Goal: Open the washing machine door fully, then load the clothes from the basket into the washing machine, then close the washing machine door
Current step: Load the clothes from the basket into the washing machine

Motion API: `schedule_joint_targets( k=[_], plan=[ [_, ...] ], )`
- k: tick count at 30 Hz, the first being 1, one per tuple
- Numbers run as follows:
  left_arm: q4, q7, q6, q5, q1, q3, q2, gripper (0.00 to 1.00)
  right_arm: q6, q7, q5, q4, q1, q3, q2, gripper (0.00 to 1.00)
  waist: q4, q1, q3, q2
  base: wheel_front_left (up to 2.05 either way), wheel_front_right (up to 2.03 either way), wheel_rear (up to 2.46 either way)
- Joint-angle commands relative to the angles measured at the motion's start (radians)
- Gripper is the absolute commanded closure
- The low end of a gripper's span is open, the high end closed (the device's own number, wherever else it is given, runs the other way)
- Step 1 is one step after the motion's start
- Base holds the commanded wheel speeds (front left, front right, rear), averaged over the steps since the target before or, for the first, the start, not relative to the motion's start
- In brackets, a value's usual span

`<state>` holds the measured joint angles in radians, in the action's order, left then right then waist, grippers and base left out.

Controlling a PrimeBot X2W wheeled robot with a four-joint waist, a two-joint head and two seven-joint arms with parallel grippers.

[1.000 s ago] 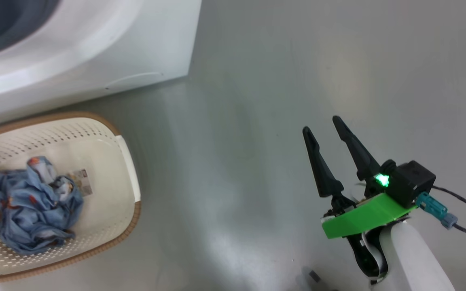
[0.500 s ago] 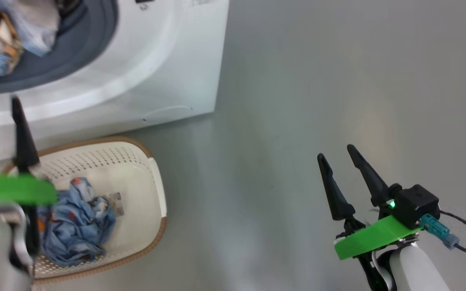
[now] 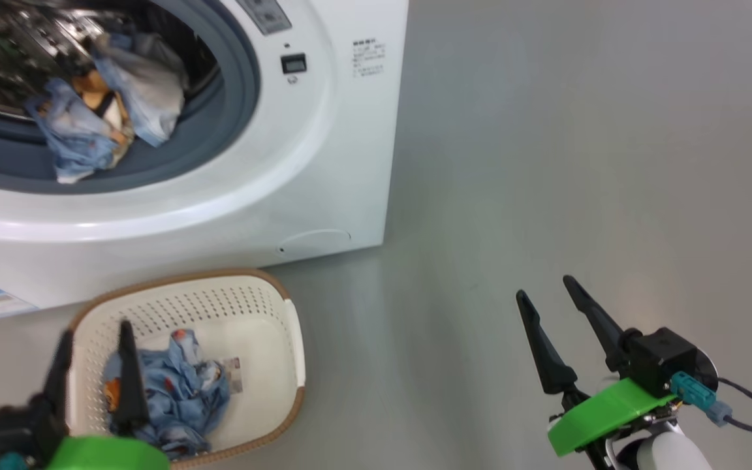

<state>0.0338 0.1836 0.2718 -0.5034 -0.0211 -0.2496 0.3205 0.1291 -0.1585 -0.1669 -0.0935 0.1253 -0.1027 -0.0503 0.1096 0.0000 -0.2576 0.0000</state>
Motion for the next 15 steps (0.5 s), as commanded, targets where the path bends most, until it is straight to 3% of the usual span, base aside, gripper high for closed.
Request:
schedule_joint_targets(
  k=[1,15],
  plan=[
    [0.034,-0.003,0.012,-0.001,0.005,0.031,0.020,0.00,0.002,0.003,0.015,0.029,-0.016,-0.019,0.000,0.00,-0.027,0.0000,0.050,0.0000,0.00,0.00,0.00],
    [0.057,-0.024,0.028,-0.014,0.102,-0.012,-0.005,0.00,0.002,0.046,0.025,0.072,-0.085,-0.002,0.000,0.00,-0.069,0.0000,0.123,0.0000,0.00,0.00,0.00]
  ],
)
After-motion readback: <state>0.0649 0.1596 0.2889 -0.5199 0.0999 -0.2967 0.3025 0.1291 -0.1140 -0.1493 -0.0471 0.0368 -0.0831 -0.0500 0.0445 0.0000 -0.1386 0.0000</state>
